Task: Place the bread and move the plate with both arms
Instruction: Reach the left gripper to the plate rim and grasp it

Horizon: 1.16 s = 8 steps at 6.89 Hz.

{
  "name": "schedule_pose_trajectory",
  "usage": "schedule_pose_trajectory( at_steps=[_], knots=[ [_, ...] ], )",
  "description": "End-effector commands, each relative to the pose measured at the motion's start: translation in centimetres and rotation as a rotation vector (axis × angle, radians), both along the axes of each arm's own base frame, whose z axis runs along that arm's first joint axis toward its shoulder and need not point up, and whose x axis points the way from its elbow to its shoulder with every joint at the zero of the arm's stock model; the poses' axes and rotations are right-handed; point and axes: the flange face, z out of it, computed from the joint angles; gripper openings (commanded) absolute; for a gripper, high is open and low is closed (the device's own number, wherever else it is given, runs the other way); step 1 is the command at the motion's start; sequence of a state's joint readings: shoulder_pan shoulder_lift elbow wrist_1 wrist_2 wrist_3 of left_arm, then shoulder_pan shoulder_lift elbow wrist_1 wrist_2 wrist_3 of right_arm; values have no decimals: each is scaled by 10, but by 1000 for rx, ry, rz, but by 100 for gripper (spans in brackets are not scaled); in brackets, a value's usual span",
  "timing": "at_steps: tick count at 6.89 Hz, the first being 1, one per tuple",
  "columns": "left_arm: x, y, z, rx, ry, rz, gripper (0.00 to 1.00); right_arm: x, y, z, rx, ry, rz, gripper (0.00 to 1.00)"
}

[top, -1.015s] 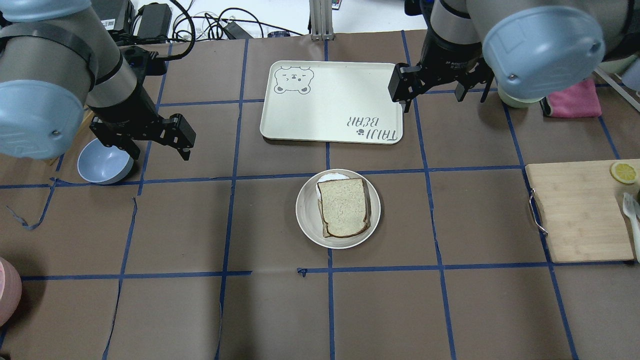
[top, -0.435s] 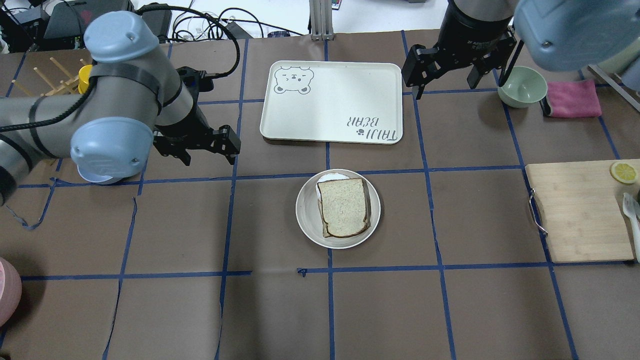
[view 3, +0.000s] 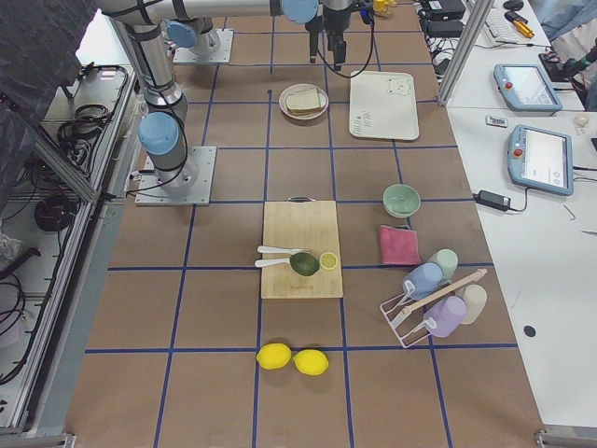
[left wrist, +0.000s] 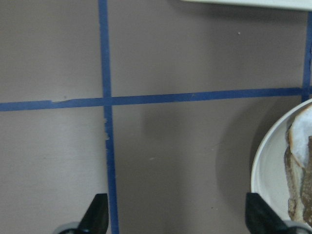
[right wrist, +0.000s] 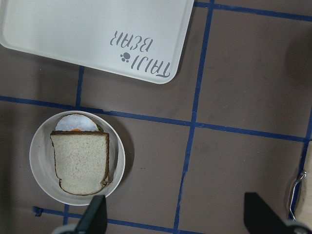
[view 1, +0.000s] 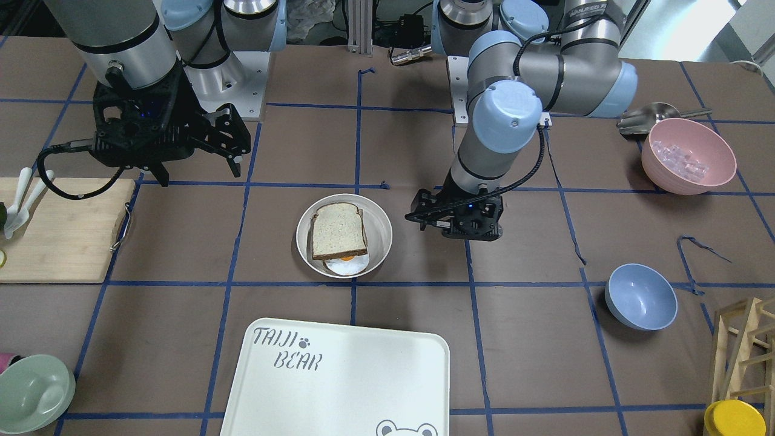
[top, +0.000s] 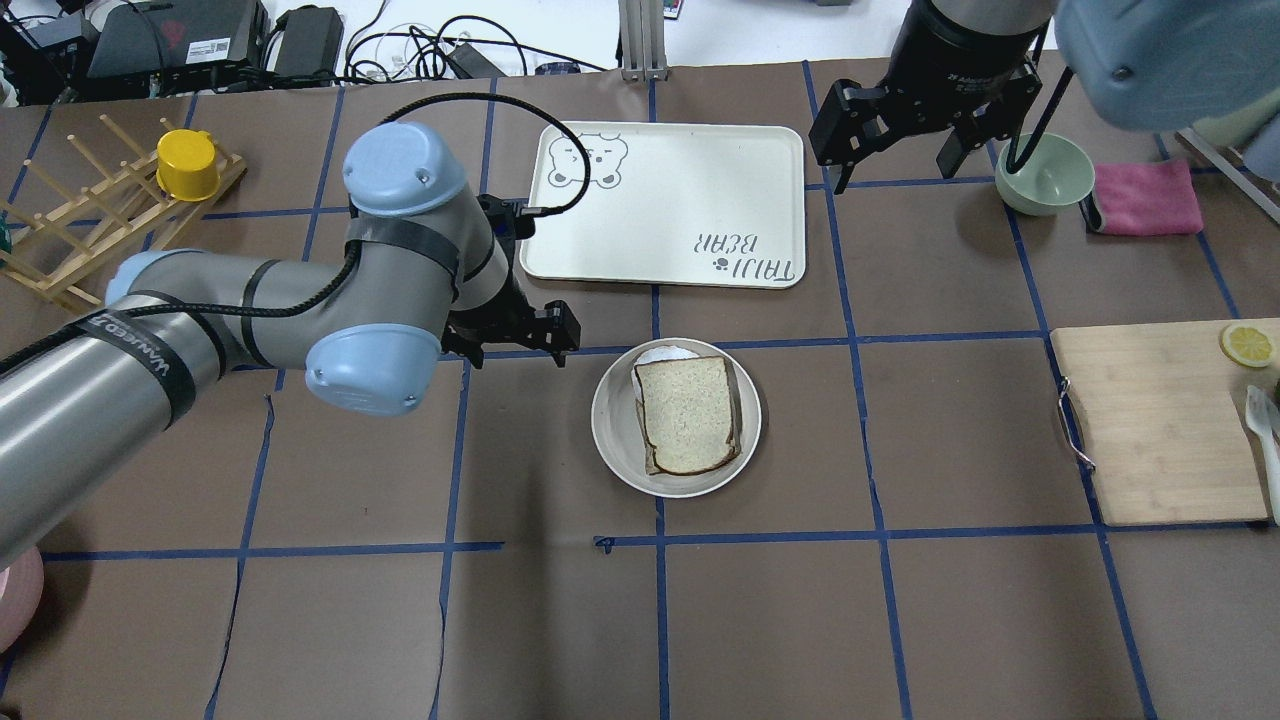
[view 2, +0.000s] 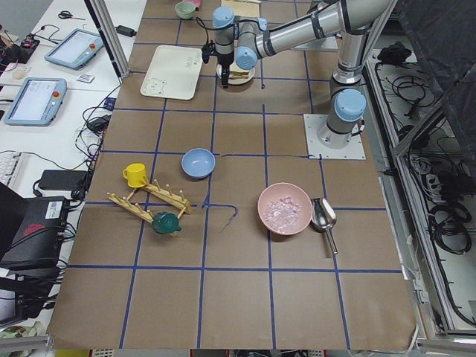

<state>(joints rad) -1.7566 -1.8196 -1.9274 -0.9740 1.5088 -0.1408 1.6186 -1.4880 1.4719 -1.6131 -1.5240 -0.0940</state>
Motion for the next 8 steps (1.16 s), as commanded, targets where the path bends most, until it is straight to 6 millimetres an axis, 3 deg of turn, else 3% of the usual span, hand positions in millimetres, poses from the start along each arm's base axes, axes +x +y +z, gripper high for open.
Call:
schedule_pose_trajectory(
  at_steps=[1,2,5,6,7,8],
  knots=[
    [-14,1,-35,42,12,4,86,-2,0,0,-2,8,-4,100],
    [-23,4,-53,95,76,14,75,-3,6,11,-26,19,-8,100],
    [-28,6,-72,129,80,8,70,-10,6,12,-28,48,-20,100],
    [-32,8,-74,136,81,-2,48,-21,3,8,-12,42,-40,100],
    [-33,7,-74,138,98,-5,0,-27,0,10,-14,2,-50,100],
    [-37,8,-77,152,132,5,0,-24,3,13,-26,3,-46,100]
  ],
)
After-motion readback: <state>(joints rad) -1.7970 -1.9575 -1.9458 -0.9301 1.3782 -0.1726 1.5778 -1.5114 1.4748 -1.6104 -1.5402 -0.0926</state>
